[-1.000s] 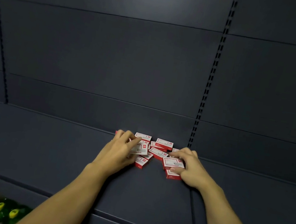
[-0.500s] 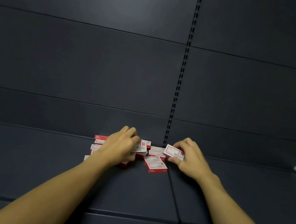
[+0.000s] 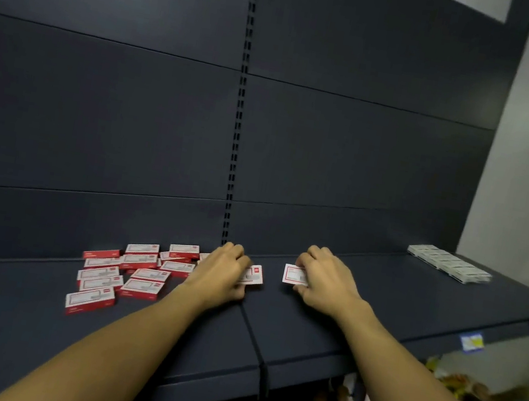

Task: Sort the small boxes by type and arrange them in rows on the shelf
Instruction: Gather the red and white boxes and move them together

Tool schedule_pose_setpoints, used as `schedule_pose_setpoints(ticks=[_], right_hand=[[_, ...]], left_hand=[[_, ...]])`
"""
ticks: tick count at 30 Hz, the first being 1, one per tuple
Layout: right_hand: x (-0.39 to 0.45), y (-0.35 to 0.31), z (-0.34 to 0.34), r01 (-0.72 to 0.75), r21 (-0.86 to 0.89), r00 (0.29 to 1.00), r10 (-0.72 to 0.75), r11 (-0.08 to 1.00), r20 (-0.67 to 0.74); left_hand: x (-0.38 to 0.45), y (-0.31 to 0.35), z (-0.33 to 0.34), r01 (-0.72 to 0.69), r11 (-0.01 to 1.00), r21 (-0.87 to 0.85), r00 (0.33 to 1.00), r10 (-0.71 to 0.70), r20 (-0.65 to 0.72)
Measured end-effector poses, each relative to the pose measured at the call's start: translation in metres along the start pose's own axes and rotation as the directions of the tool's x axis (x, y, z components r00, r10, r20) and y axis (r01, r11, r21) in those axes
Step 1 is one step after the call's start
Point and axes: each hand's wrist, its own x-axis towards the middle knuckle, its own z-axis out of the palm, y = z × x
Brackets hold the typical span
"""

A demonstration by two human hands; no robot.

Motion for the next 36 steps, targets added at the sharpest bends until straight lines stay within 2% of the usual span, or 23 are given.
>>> schedule_pose_setpoints(ticks=[11,27,36], right_hand=[[-0.060,0.090,-0.031,-0.166,0.021,0.986,0.167,0.986,-0.012],[-0.159,0.272,-0.078,-0.257,-0.038,0.966,0.258,0.966,0.001],[-0.155,0.318,-0.059,-0.273,0.051,0.962,0.273,0.961,0.007]], left_hand=[[0.053,0.080,0.002,-0.089,0.996,-0.008,0.994,0.088,-0.065],[0.135,0.266,0.027,-0.177,0.982,-0.068,0.979,0.168,-0.119],[0.170,0.295,0.040,-0.148,0.985,-0.093,0.984,0.137,-0.112]])
